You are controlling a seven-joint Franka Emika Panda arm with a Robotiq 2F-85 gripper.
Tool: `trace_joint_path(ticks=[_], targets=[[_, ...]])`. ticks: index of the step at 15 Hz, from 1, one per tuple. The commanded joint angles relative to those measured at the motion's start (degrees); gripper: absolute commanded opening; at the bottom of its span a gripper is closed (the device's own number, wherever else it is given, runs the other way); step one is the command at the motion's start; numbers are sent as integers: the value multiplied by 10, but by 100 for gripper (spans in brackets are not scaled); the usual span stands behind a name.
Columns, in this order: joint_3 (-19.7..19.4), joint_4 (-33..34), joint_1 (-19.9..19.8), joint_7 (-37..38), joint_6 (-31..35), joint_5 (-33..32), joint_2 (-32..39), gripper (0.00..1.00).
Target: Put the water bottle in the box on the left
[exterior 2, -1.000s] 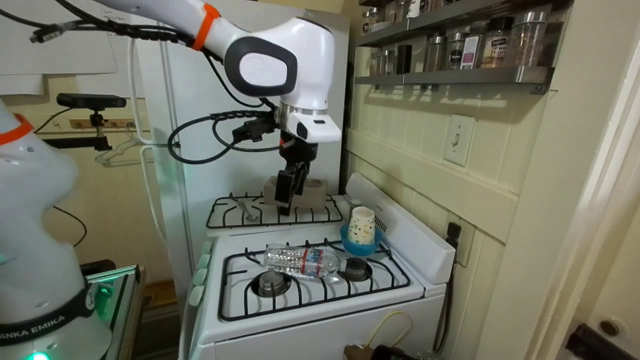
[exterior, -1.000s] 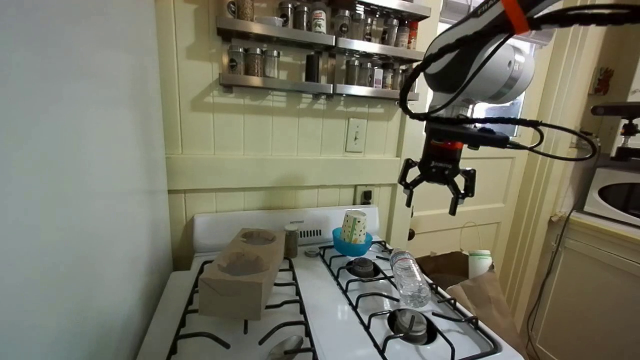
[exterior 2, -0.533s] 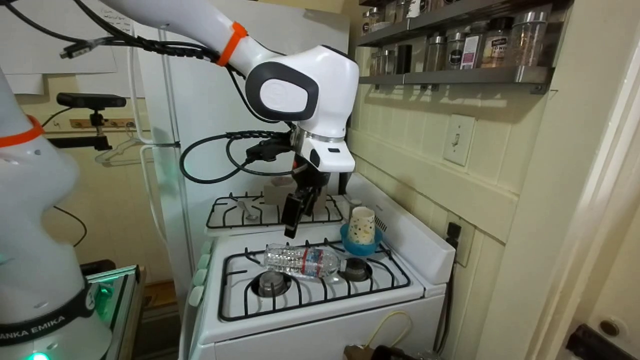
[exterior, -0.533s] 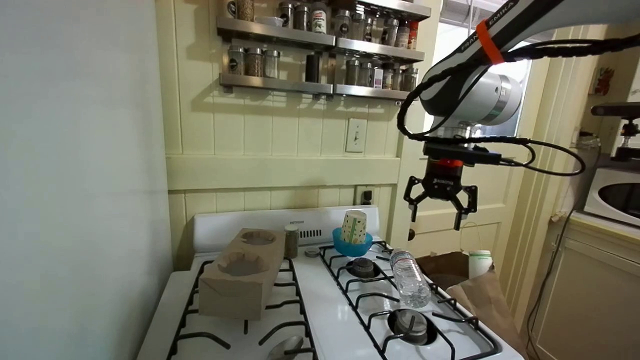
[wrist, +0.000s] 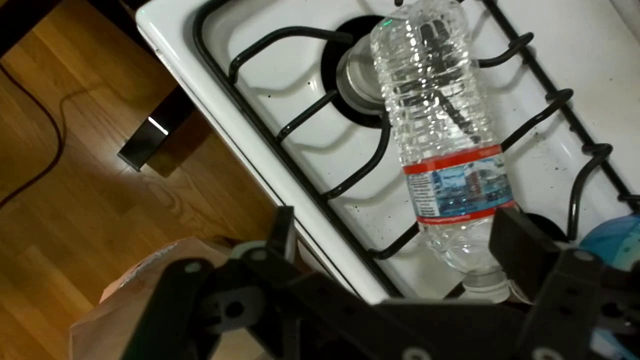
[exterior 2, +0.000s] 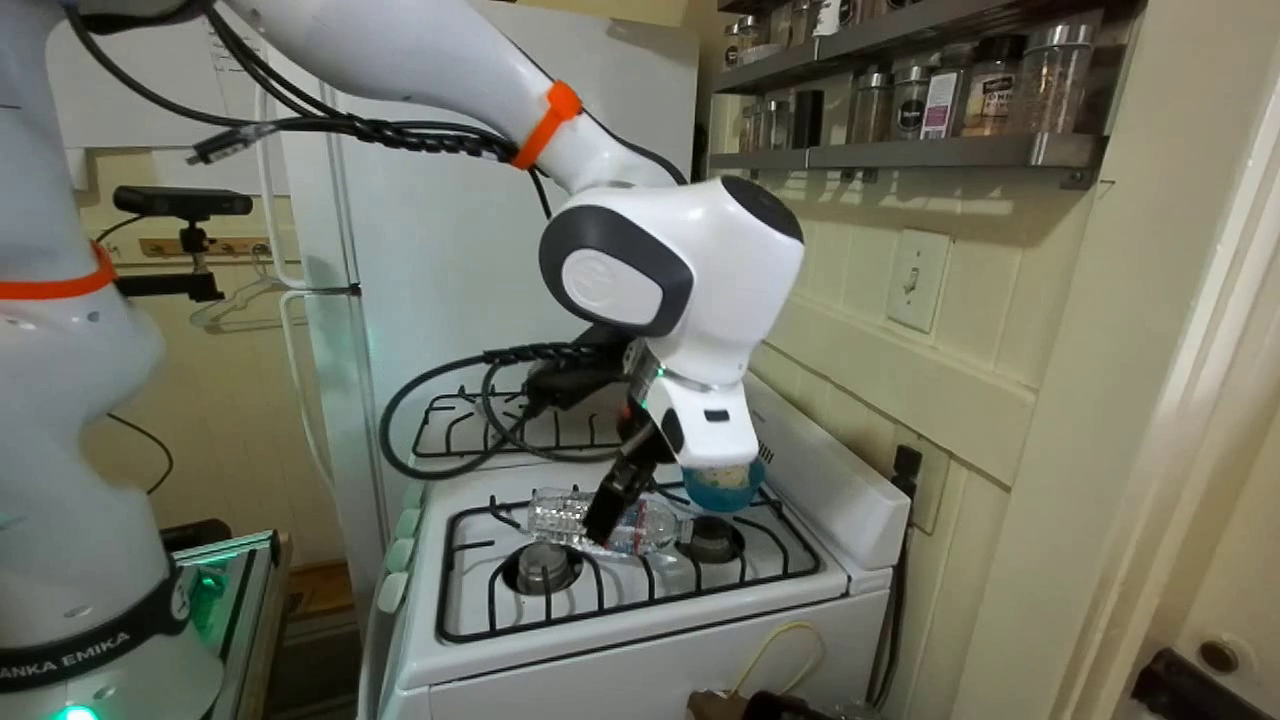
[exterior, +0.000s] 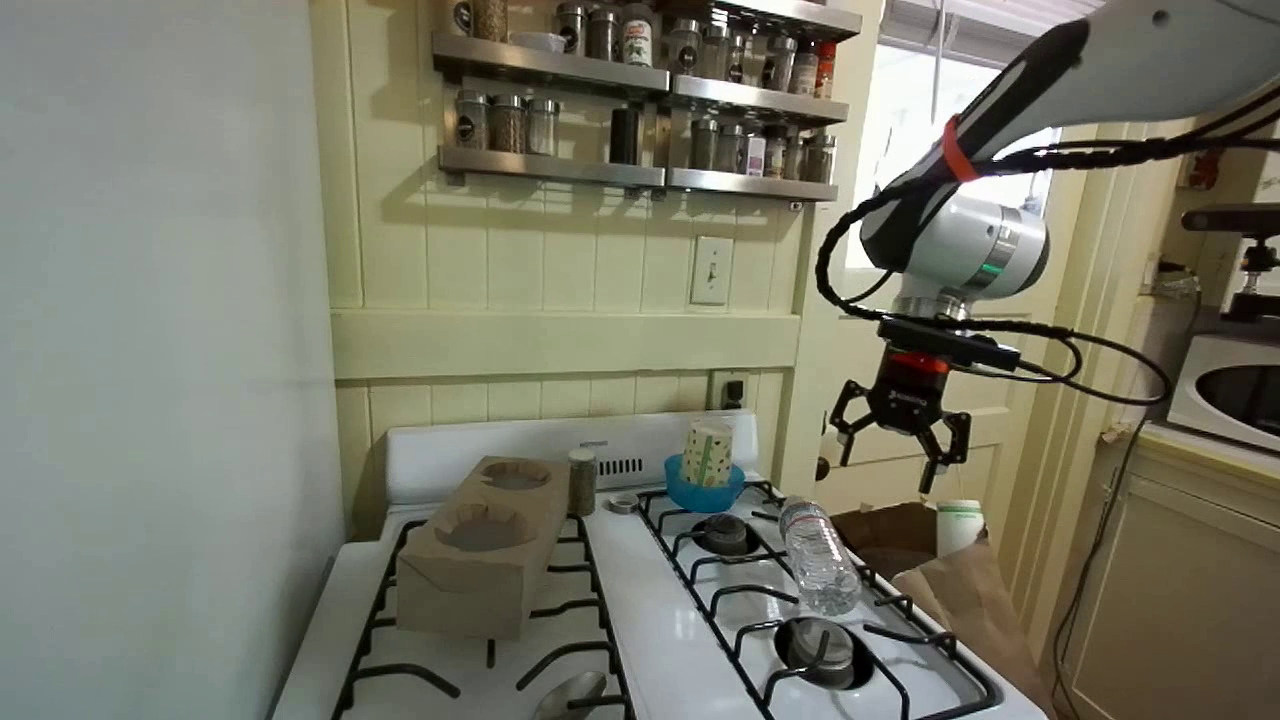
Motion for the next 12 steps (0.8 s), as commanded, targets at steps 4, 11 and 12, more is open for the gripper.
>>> trace_joint_path(ticks=[4, 11, 12], targets=[[-2, 188, -20, -22, -93, 20, 164, 100], [-2, 211, -14, 9, -69, 12, 172, 100], [2, 215, -17, -6, -66, 21, 177, 100]])
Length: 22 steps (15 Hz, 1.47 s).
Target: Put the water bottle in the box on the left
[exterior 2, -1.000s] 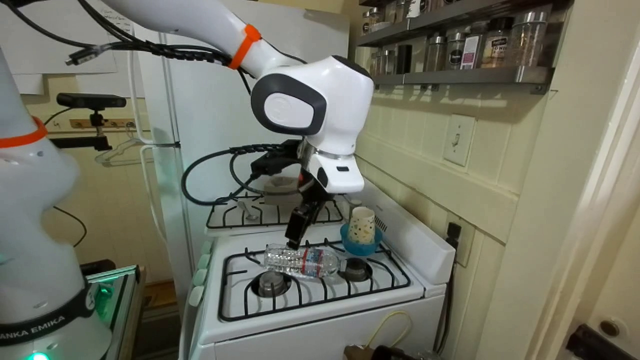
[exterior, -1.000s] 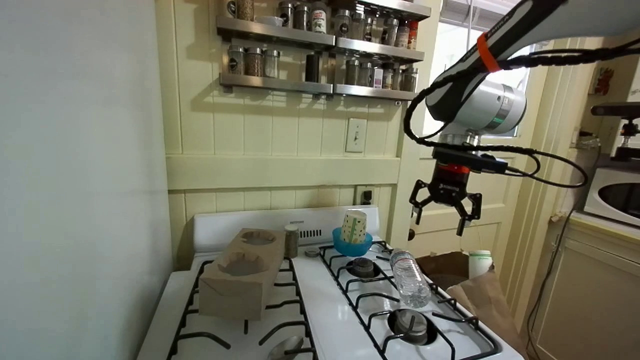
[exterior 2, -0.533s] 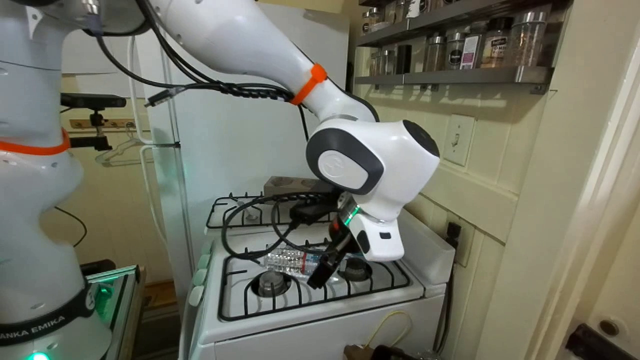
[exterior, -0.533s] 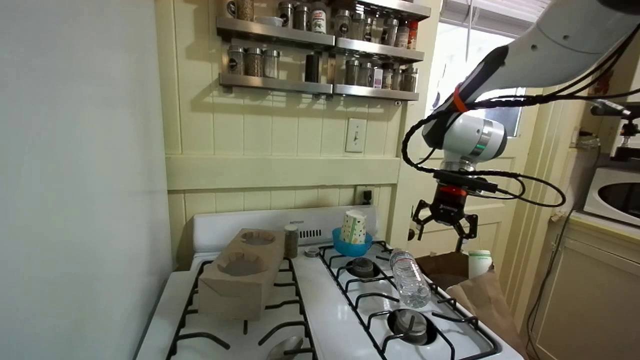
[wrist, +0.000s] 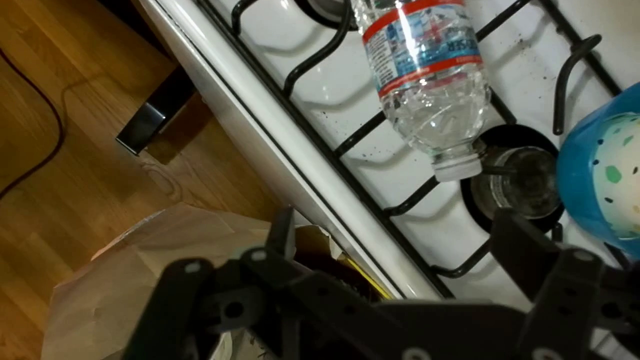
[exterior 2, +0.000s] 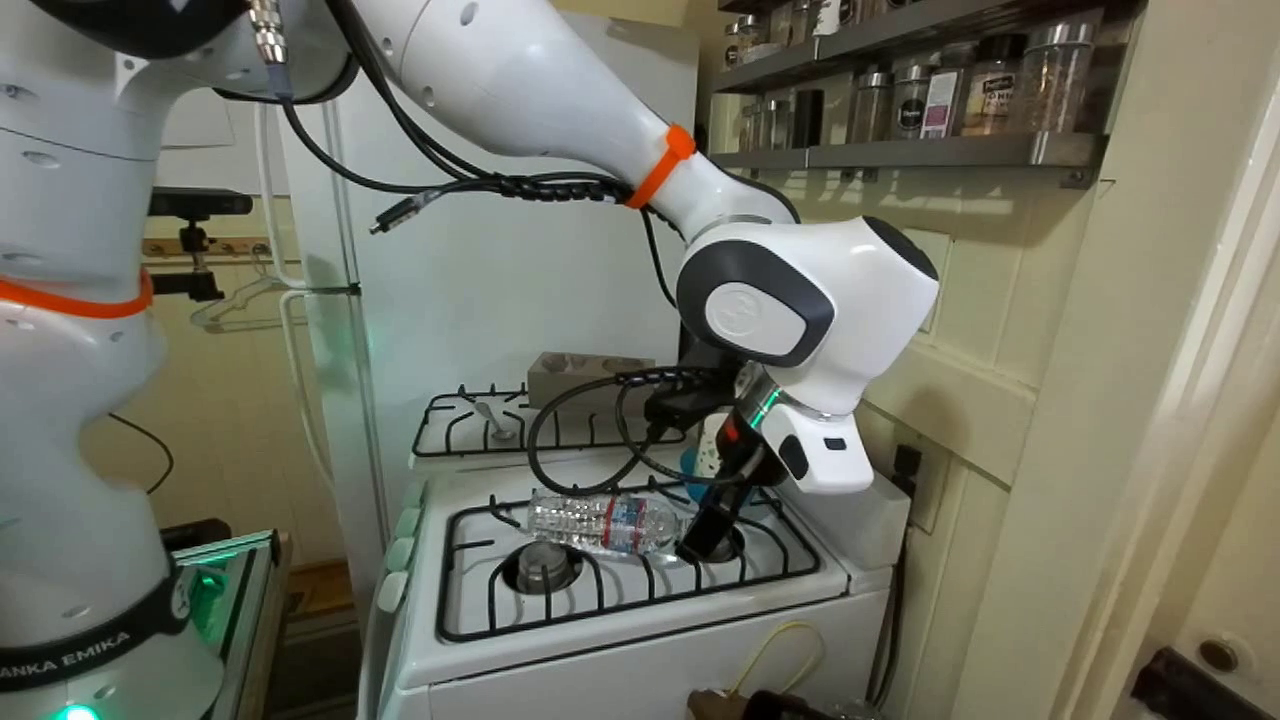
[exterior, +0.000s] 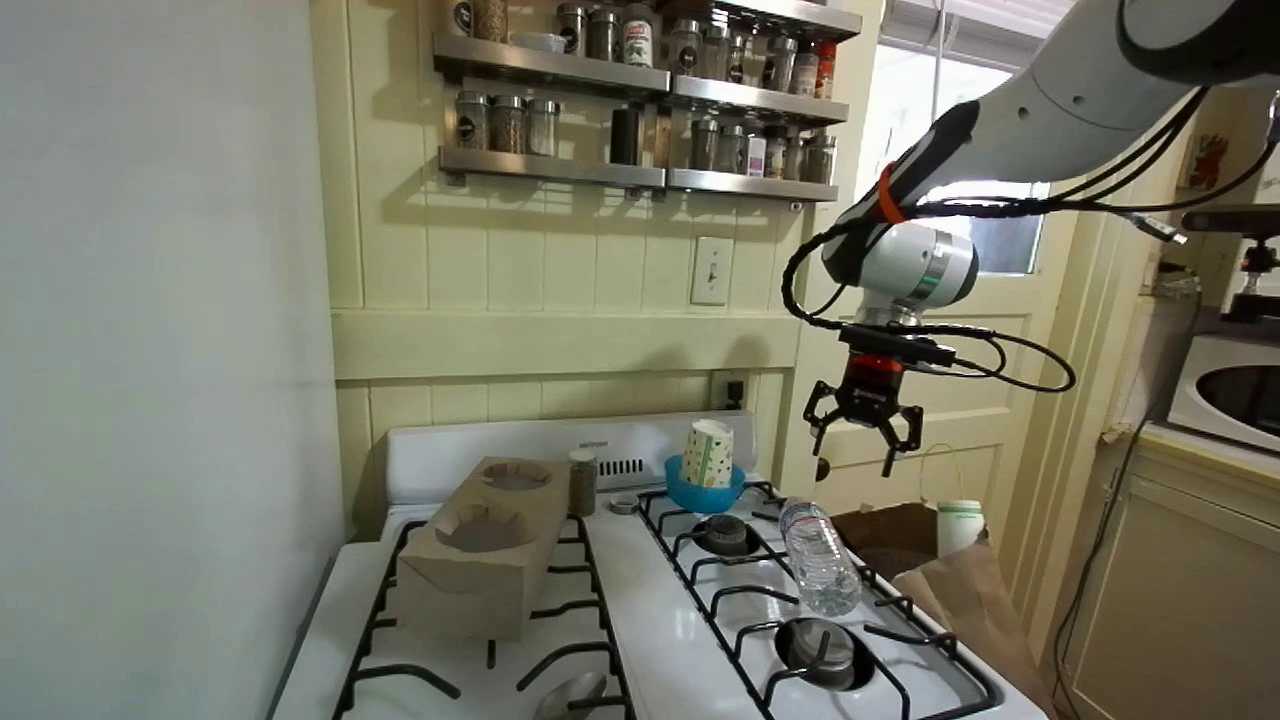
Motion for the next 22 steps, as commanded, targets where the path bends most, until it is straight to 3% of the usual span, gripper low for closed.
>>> trace_joint_path(ticks=[1, 7, 16, 22], targets=[[13, 15, -9, -32, 0, 23, 15, 100], [41, 46, -18, -80, -25, 84, 56, 100], [55, 92, -18, -106, -46, 71, 106, 93], [53, 128, -13, -96, -101, 42, 133, 86]])
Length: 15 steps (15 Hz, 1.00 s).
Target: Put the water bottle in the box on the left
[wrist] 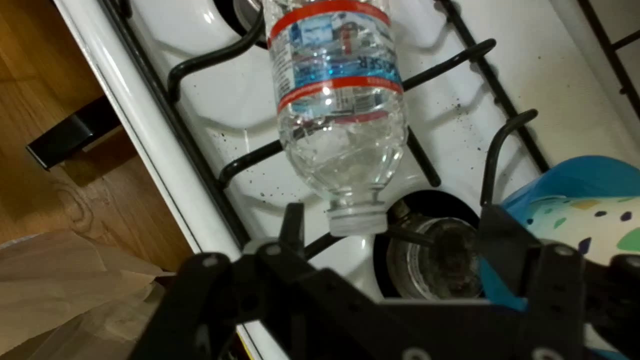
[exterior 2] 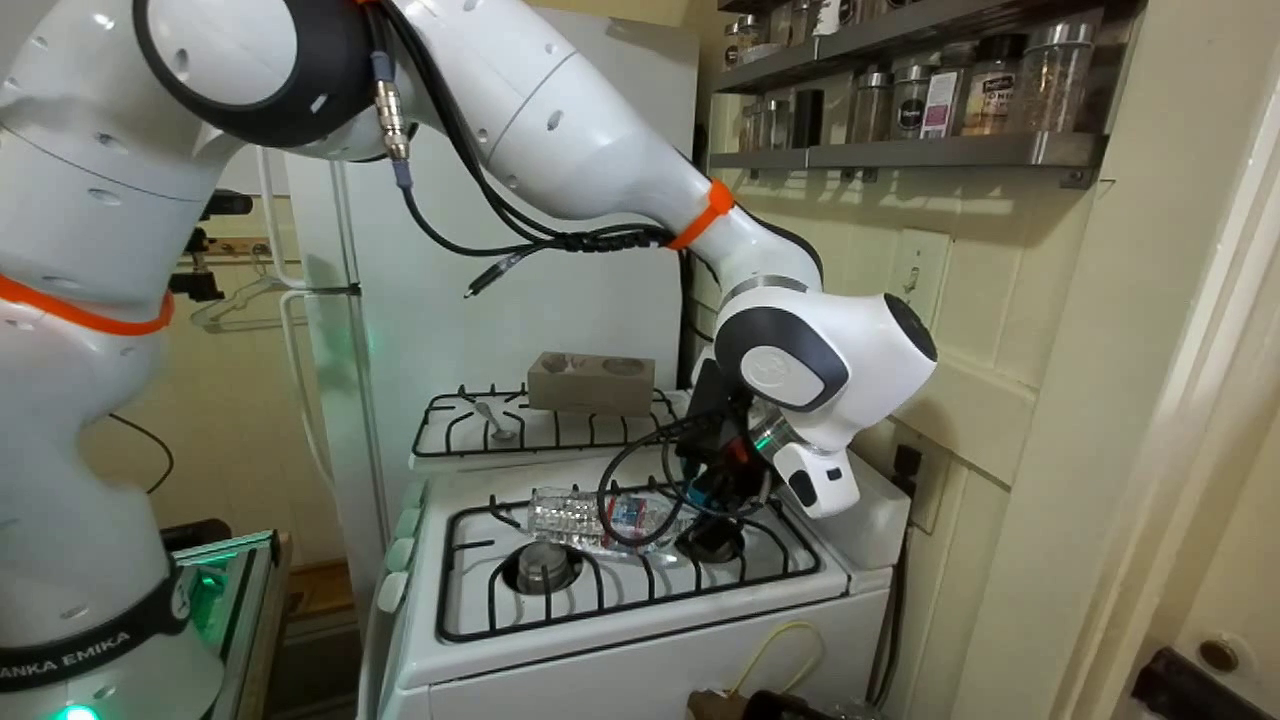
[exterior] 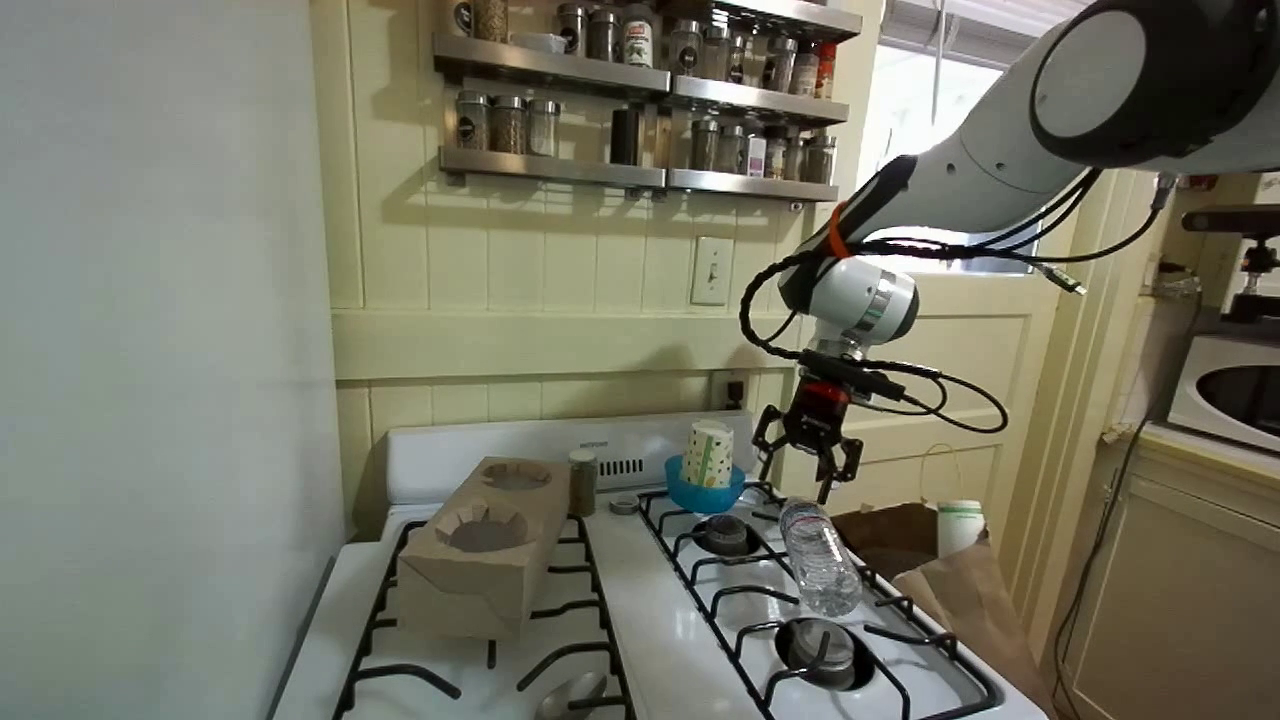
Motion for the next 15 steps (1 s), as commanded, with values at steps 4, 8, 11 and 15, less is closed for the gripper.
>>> trace_joint_path(ticks=[4, 8, 11, 15], targets=[[-8, 47, -5, 7, -63, -42, 34, 79], [-6, 51, -5, 4, -60, -45, 40, 72], [-4, 55, -4, 5, -57, -45, 43, 69], [1, 56, -1, 6, -52, -42, 44, 53]])
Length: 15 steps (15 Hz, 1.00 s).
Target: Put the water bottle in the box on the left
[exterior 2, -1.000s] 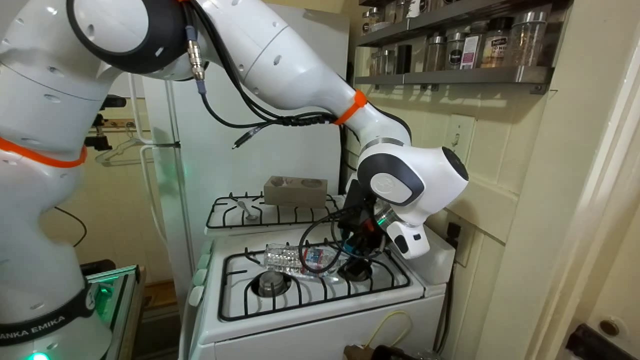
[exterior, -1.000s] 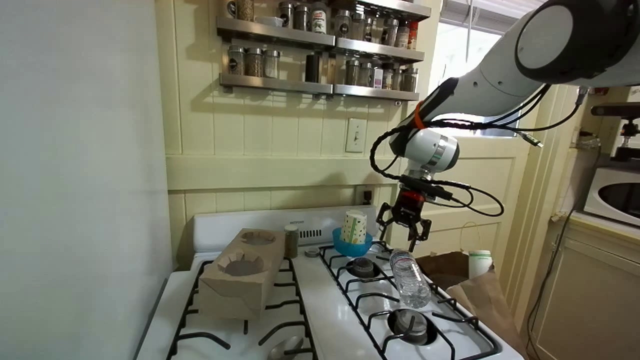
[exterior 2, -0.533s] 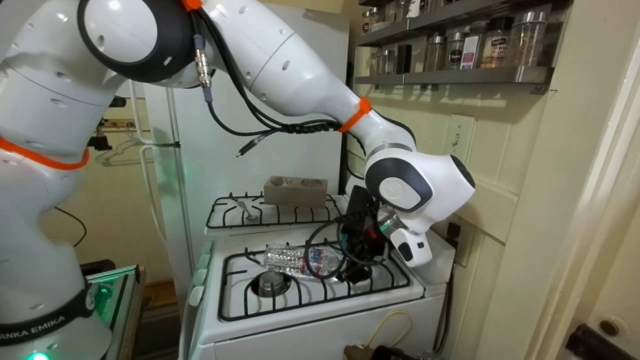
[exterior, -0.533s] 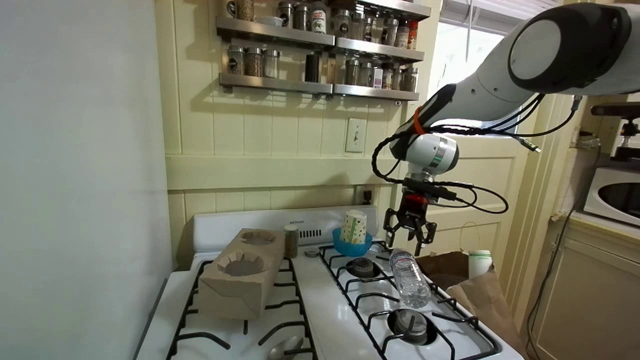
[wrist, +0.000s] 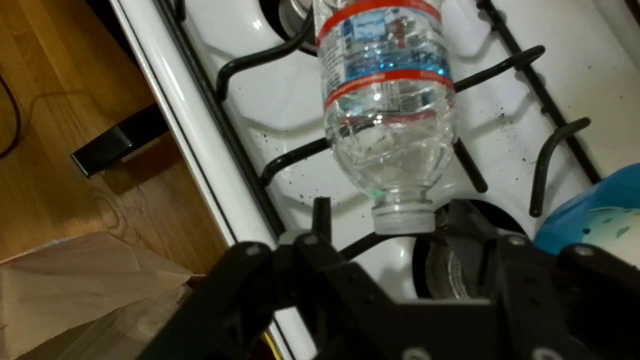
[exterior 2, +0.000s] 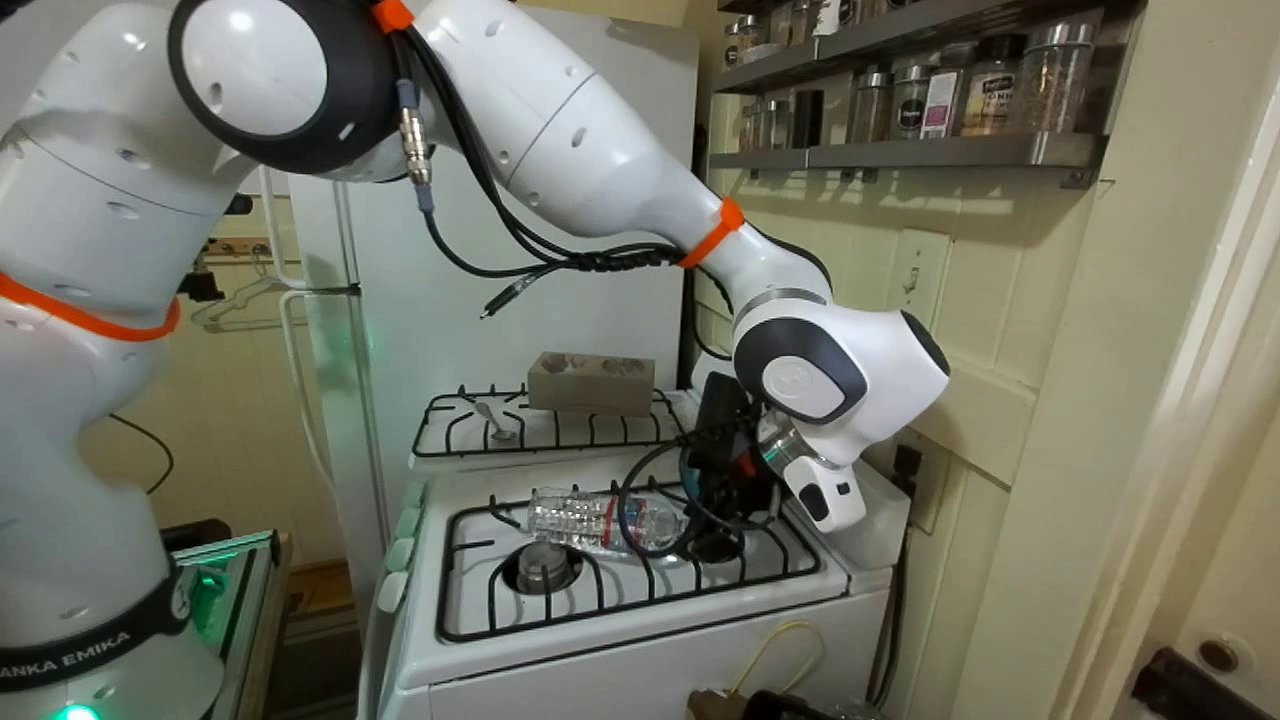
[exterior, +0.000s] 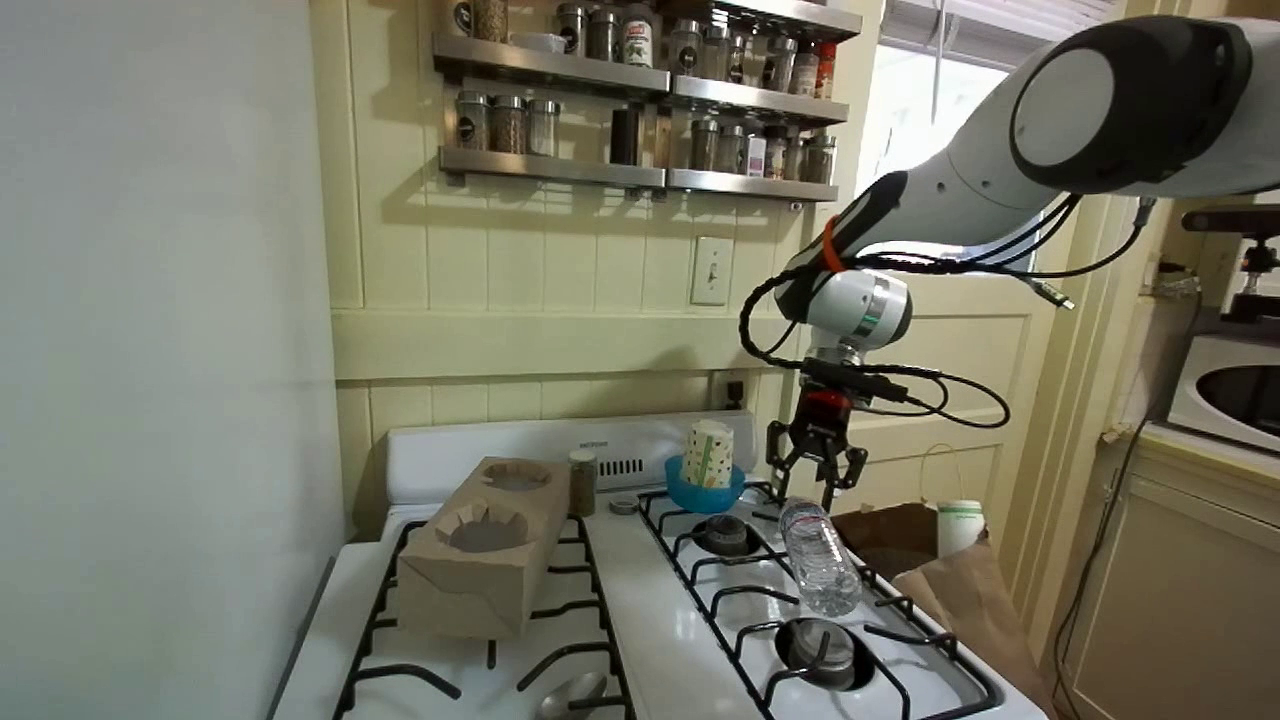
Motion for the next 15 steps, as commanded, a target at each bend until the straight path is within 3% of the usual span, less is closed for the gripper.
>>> trace_joint_path(ticks=[1, 2, 3, 4, 7, 8, 15], targets=[[4, 14, 2, 5, -8, -3, 10, 54], [5, 14, 3, 6, -8, -3, 10, 53], [6, 14, 4, 5, -8, -3, 10, 45], [6, 14, 4, 5, -9, -3, 10, 49], [7, 14, 5, 5, -8, -4, 10, 28], [6, 13, 5, 5, -8, -5, 10, 26], [6, 12, 5, 5, -7, -6, 11, 56]])
